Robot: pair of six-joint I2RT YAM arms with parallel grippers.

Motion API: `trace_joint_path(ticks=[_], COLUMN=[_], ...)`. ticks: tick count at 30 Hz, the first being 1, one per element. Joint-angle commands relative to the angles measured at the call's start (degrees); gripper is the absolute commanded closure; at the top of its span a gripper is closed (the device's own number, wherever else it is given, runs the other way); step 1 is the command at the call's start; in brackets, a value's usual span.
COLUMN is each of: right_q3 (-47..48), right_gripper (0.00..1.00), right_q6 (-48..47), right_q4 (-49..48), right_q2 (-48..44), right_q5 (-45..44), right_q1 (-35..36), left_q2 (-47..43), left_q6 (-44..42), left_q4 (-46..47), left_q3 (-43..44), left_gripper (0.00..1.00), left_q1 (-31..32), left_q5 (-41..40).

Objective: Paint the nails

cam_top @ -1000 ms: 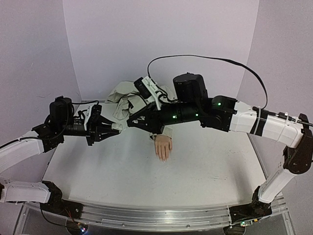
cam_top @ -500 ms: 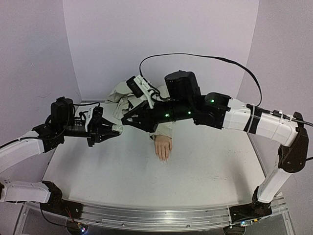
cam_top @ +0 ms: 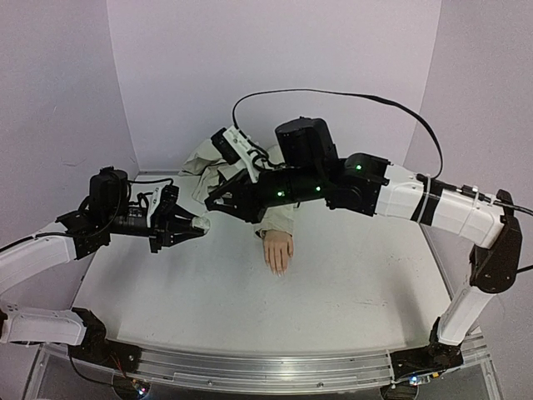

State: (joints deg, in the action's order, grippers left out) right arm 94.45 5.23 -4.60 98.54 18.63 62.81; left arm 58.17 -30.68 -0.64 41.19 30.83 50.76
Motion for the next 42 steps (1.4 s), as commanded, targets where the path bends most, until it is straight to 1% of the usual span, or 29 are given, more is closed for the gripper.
trace_joint_path(ticks=[1,23,42], right_q3=[2.33,1.99,3.94], right_gripper=[1.00,1.00,1.00], right_q6=[-1.02,-1.57,-2.49], right_q4=[-0.77,0.74,2.05], right_q2=[0.60,1.25,3.47], right_q5=[-0.15,-3.22,-5.26], right_q1=[0.56,1.36,2.55], left_q2=[-0.41,-0.43,-0.43], left_q6=[-1.23,-1.23,-1.01], left_q4=[1.00,1.00,1.00], left_q3=[2.21,2.49,2.51], left_gripper=[1.00,1.00,1.00], left_q1=[0.28,0.37,0.42], left_q5=[-0.16,-0.05,0.04])
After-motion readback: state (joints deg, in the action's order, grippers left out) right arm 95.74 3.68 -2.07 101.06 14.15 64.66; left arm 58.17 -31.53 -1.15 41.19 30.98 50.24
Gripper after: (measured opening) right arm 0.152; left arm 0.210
